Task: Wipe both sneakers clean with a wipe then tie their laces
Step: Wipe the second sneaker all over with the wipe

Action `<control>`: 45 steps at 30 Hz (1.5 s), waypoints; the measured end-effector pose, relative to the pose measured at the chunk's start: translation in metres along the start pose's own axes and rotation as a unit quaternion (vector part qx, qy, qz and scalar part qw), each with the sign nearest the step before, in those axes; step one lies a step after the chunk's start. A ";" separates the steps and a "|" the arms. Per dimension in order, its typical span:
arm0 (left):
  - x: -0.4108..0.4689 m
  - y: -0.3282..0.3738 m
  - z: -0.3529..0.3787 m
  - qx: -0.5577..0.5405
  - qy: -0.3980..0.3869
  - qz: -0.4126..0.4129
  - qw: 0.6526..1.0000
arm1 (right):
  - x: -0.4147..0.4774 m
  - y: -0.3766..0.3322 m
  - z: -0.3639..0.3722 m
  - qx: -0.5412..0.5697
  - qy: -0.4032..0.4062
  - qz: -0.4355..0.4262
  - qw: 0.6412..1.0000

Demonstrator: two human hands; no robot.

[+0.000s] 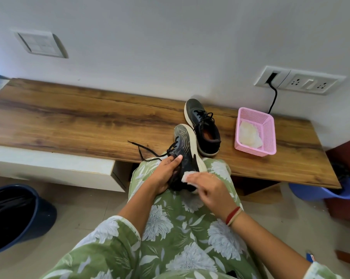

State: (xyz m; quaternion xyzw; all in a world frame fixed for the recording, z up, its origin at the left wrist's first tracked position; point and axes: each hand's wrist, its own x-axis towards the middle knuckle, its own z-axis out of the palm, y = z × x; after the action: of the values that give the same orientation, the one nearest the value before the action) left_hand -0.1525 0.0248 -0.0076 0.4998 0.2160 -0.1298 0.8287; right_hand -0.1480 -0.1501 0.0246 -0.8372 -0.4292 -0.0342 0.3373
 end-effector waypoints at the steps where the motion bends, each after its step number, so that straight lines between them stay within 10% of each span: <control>1: 0.000 0.000 -0.001 -0.008 -0.007 0.003 1.000 | 0.006 0.000 -0.002 0.033 0.047 0.058 0.997; 5: 0.001 -0.003 -0.004 0.000 0.003 0.014 1.000 | 0.027 0.000 0.010 0.000 0.059 0.148 0.987; 12: 0.006 -0.006 -0.007 0.056 0.036 -0.005 0.998 | 0.002 -0.003 0.017 -0.107 -0.052 -0.068 0.991; 18: 0.007 -0.004 -0.005 0.051 0.025 -0.010 0.998 | 0.022 0.001 0.007 0.041 0.067 0.132 0.988; 26: 0.012 -0.006 -0.010 0.036 0.042 -0.020 0.998 | -0.003 -0.007 0.031 -0.100 -0.028 -0.057 0.993; 32: 0.013 -0.004 -0.018 -0.061 0.035 -0.038 0.997 | 0.026 -0.009 0.008 0.076 0.153 0.156 0.973; 38: 0.016 -0.004 -0.015 -0.050 0.023 -0.048 0.997 | 0.036 -0.018 0.035 -0.113 0.092 0.089 0.985; 45: 0.022 -0.003 -0.021 -0.111 0.033 -0.062 0.991 | 0.016 -0.015 0.047 -0.092 0.027 -0.019 0.995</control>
State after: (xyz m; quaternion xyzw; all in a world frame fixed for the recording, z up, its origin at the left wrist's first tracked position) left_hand -0.1396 0.0421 -0.0298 0.3941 0.2866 -0.1391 0.8621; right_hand -0.1600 -0.1047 0.0024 -0.8550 -0.4309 -0.1028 0.2696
